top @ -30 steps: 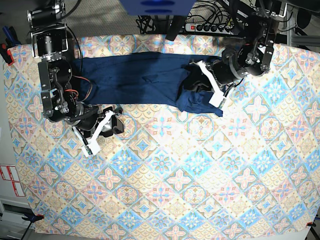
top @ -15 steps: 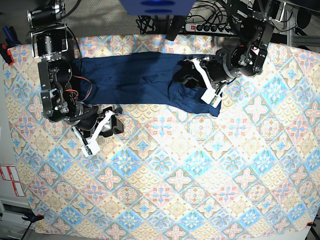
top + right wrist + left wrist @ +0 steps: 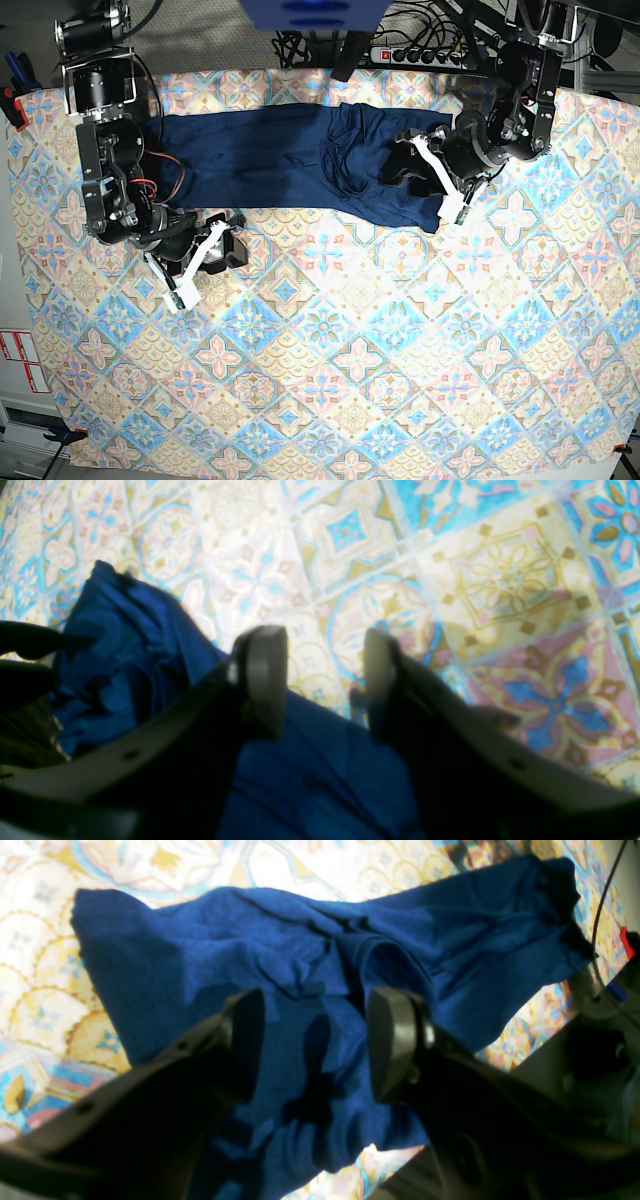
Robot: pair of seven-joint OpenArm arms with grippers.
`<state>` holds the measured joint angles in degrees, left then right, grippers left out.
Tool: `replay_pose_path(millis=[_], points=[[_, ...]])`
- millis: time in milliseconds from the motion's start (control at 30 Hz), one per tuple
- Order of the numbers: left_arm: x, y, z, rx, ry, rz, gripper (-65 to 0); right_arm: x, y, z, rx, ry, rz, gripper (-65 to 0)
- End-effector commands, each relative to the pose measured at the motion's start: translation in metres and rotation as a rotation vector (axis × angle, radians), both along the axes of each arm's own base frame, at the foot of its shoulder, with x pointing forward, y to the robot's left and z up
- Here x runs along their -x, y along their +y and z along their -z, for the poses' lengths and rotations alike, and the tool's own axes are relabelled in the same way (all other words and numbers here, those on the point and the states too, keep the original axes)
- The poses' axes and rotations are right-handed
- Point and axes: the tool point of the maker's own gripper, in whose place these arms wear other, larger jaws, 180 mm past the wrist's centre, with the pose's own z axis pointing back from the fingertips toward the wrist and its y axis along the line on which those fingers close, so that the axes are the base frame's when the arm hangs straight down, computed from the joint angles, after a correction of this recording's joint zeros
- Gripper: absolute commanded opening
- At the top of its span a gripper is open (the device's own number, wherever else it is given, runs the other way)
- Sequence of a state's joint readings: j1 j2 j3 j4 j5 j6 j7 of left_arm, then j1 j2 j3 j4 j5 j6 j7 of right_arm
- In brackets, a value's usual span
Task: Fold the T-shirt properly
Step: 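Fold the grasped end over toward the right gripper with the left gripper, then open the left gripper and pull both grippers back from the shirt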
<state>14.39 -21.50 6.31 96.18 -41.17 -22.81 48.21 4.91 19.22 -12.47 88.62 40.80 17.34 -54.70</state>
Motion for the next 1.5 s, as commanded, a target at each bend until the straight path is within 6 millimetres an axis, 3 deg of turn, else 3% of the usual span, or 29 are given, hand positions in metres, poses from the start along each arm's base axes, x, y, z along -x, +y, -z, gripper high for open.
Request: replay_pose_path(millis=[0,200,467,633,867,1100,1233,1367,1467], points=[[-0.003,-0.005,0.0,0.017,-0.005,0.016,-32.9,-0.012,0.0,-0.018,-0.017,-0.059,0.0,-40.7],[-0.01,-0.031,0.031,-0.038,0.054,0.129,-36.9,-0.012,0.0,-0.018,-0.017,-0.059,0.0,-40.7],[-0.049,-0.057,0.02,-0.058,-0.034,0.109,-42.7,-0.012,0.0,-0.018,-0.017,-0.059,0.0,-40.7],[-0.065,-0.054,0.016,-0.096,-0.074,0.051,-42.7,-0.012,0.001,-0.018,-0.018,-0.059,-0.001,-40.7],[-0.069,-0.03,-0.018,-0.113,-0.179,-0.023,-42.7,-0.012,0.0,-0.018,-0.017,-0.06,-0.001,-40.7],[-0.04,0.001,-0.054,-0.157,-0.266,-0.065,-42.7,-0.001,-0.001,-0.008,-0.014,-0.029,-0.001,-40.7],[-0.032,0.033,-0.053,-0.193,-0.253,-0.147,-42.7,0.001,-0.003,-0.005,-0.006,-0.018,-0.003,-40.7],[-0.026,0.063,-0.05,-0.231,-0.236,-0.221,-42.7,0.01,-0.022,0.003,0.038,0.004,0.003,-40.7],[-0.024,0.084,-0.05,-0.256,-0.227,-0.277,-42.7,0.016,-0.047,0.007,0.056,0.019,0.06,-40.6]])
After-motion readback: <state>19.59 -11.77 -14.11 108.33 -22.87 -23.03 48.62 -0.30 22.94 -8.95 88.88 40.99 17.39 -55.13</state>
